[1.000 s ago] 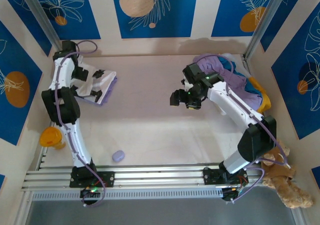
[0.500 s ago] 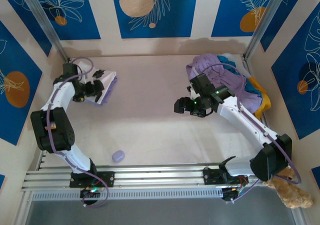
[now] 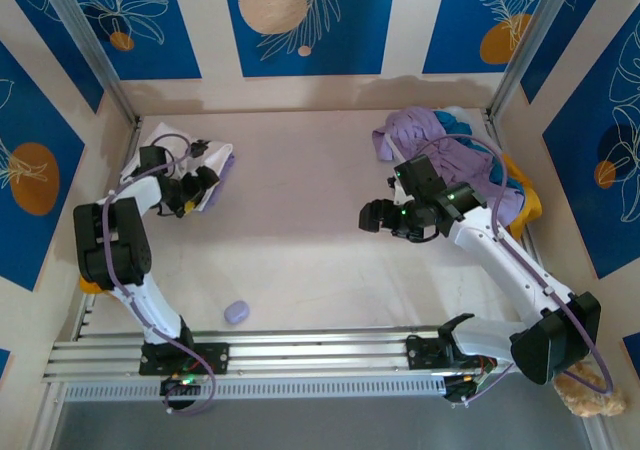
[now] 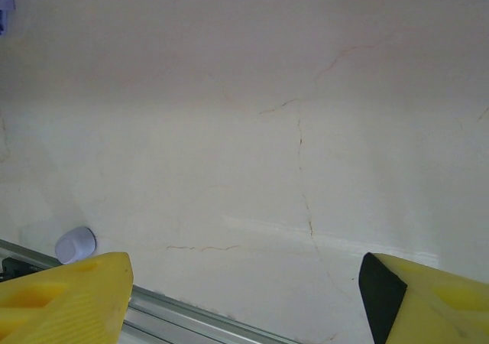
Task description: Fold and stack the t-shirts
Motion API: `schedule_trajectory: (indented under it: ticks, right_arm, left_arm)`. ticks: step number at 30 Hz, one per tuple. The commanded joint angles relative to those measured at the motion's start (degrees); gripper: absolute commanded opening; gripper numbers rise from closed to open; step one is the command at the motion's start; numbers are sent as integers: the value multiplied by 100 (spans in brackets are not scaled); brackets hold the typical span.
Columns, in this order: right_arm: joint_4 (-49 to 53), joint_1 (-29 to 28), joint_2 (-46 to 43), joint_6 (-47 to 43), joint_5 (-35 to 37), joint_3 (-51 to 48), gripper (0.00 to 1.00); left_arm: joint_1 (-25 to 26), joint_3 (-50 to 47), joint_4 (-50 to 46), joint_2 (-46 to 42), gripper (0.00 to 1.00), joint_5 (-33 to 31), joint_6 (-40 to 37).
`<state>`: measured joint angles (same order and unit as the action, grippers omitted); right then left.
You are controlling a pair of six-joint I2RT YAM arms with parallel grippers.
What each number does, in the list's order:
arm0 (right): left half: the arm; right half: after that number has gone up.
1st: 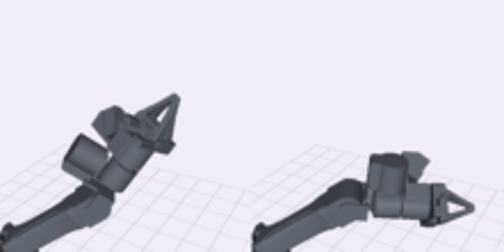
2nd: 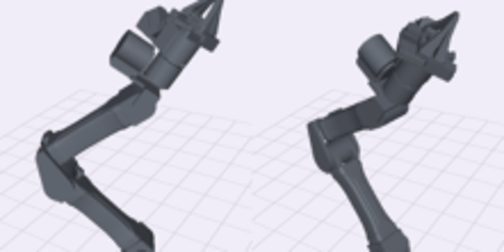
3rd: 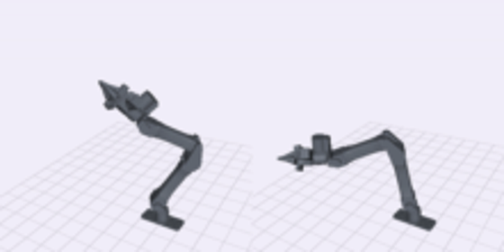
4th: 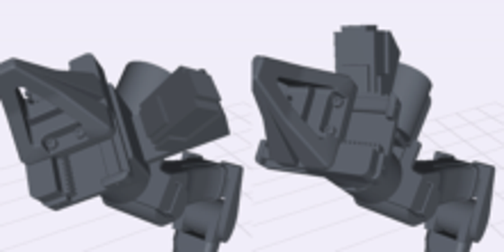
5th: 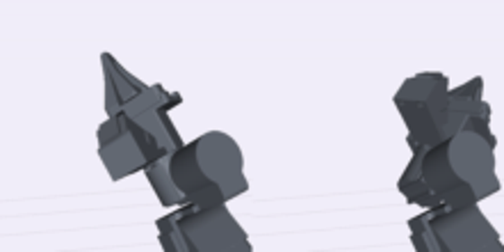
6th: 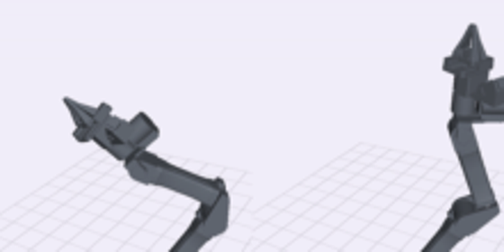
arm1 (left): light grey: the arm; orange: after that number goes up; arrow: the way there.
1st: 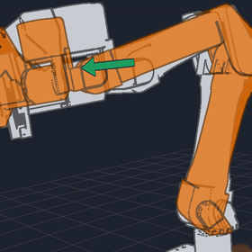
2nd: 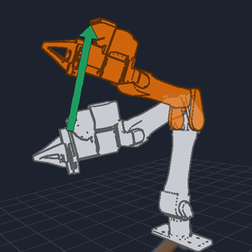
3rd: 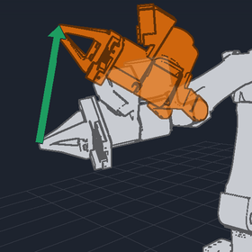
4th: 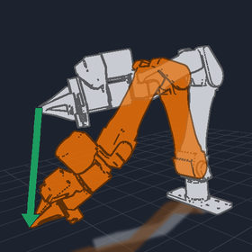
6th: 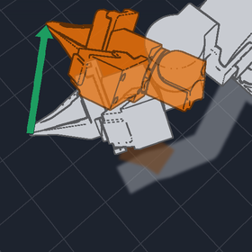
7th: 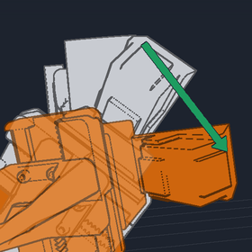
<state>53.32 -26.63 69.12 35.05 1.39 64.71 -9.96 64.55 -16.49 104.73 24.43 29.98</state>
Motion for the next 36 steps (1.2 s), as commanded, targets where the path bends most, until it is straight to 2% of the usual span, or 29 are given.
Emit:
schedule_trajectory:
  ticks: [1, 9, 22, 26, 29, 31, 36]
  right_arm:
    - [87, 60, -87, -15, -7, -11, 79]
    - [-23, 97, 151, -32, -99, 98, 79]
    - [-5, 165, 168, -64, -60, 130, 80]
    - [-83, 246, 48, -121, 72, 66, 82]
    - [-303, 294, -127, -200, 466, -106, 86]
    - [-485, 404, -217, -266, 693, -248, 99]
    - [-1354, 727, -526, -642, 1373, -955, 99]
  left_arm:
    - [42, -232, 192, 93, 99, 247, 201]
    - [80, -585, 918, 326, 99, 647, 612]
    - [293, 103, 1564, 653, 99, 1043, 1397]
    - [297, 137, 1048, 171, 99, 749, 943]
    - [297, -46, 814, -480, 99, 546, 478]
    - [300, -339, 838, -1022, 99, 385, 119]
    - [301, -1340, 1224, -2536, 99, -234, -1049]
